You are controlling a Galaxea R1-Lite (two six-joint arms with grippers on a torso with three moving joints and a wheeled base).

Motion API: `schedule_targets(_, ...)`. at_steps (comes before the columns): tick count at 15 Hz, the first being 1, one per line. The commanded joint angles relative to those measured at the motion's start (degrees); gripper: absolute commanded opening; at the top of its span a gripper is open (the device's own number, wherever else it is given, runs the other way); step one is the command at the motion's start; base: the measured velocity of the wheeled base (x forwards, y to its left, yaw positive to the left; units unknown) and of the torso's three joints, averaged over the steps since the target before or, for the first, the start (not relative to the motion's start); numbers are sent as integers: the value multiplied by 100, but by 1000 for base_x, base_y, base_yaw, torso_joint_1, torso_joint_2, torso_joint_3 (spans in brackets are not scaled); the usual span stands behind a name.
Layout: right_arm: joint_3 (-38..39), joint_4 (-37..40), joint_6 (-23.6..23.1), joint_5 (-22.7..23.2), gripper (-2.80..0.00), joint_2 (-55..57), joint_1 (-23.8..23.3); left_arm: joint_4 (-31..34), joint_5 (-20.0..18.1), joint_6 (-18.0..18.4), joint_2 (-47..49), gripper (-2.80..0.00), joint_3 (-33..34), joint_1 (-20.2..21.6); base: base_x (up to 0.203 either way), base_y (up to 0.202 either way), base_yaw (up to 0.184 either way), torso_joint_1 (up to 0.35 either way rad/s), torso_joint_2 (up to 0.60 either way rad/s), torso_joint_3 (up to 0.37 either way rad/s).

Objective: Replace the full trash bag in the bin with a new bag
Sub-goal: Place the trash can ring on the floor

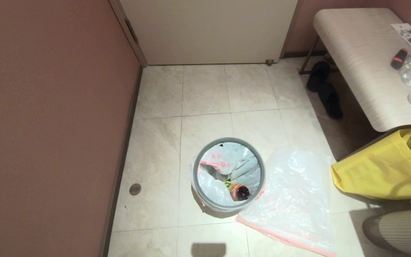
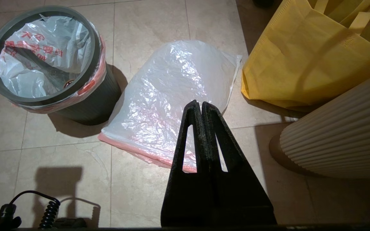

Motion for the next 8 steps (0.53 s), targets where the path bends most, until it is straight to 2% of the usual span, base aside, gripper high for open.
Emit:
schedule_targets(1, 0, -3, 0, 1, -280, 0, 2, 3, -3, -1, 6, -280, 1, 2, 0, 0, 0, 0, 0, 0)
schedule_targets(8, 0, 1, 1, 1, -280, 8, 2, 3, -5, 7, 6, -280, 1, 2, 0, 0, 0, 0, 0, 0)
